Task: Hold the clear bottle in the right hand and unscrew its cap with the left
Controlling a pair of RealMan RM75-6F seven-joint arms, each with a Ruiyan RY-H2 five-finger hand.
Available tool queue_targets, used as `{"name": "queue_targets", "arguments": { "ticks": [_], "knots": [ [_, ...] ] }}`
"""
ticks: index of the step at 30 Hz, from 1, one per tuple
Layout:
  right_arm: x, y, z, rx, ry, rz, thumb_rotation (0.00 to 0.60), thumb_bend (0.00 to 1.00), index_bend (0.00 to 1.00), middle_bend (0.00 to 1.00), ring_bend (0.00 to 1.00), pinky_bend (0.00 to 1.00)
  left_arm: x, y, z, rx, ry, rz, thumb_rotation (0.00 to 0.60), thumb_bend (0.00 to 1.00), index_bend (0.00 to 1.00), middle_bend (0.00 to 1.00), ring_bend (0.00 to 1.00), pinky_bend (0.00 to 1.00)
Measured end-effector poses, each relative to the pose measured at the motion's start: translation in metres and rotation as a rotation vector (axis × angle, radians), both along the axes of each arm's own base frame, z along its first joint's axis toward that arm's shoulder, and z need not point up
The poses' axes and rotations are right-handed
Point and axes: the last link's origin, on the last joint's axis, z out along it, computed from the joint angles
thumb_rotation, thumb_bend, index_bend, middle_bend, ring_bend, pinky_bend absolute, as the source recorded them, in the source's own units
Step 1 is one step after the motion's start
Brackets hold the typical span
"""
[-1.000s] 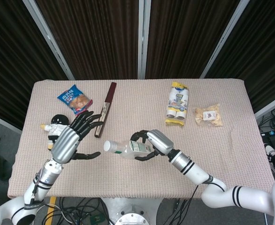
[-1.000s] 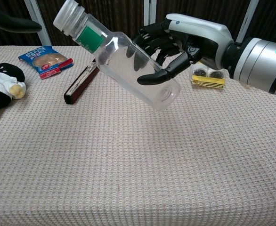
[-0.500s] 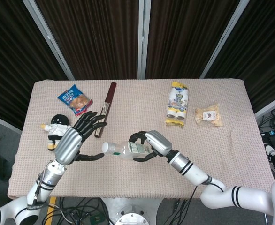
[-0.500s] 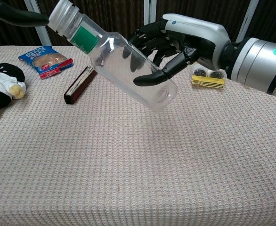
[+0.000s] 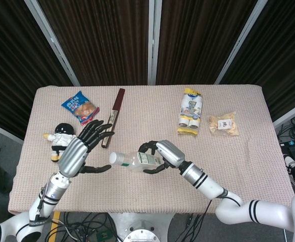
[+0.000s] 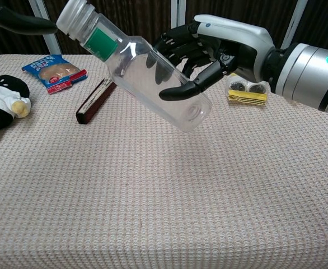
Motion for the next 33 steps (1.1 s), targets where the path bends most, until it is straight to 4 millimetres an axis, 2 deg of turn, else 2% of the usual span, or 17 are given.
{"name": "queue_targets", "arguments": {
  "ticks": [15, 27, 30, 33],
  "knots": [
    [0.003, 0.001, -0.004, 0.008, 0.025, 0.011, 0.6, 0.39, 0.58, 0.57, 0.36, 0.51, 0.005, -0.001, 0.0, -0.007, -0.018, -0.015, 0.6, 0.09, 0.15, 0.09, 0.04, 0.01],
    [0.001, 0.002, -0.001, 0.003, 0.024, 0.004, 0.6, 0.39, 0.58, 0.57, 0.36, 0.51, -0.003, -0.003, -0.001, -0.009, -0.001, -0.002, 0.6, 0.09, 0.15, 0.09, 0.04, 0.01],
    [0.0, 0.001, 0.0, 0.001, 0.03, 0.007, 0.6, 0.39, 0.58, 0.57, 0.36, 0.51, -0.005, -0.003, -0.001, -0.014, 0.022, -0.006, 0.6, 0.09, 0.17, 0.09, 0.04, 0.01],
    [-0.002, 0.001, 0.001, -0.003, 0.035, 0.011, 0.6, 0.39, 0.58, 0.57, 0.36, 0.51, -0.008, -0.004, 0.002, -0.023, 0.054, -0.009, 0.6, 0.15, 0.24, 0.09, 0.04, 0.01]
  ]
}}
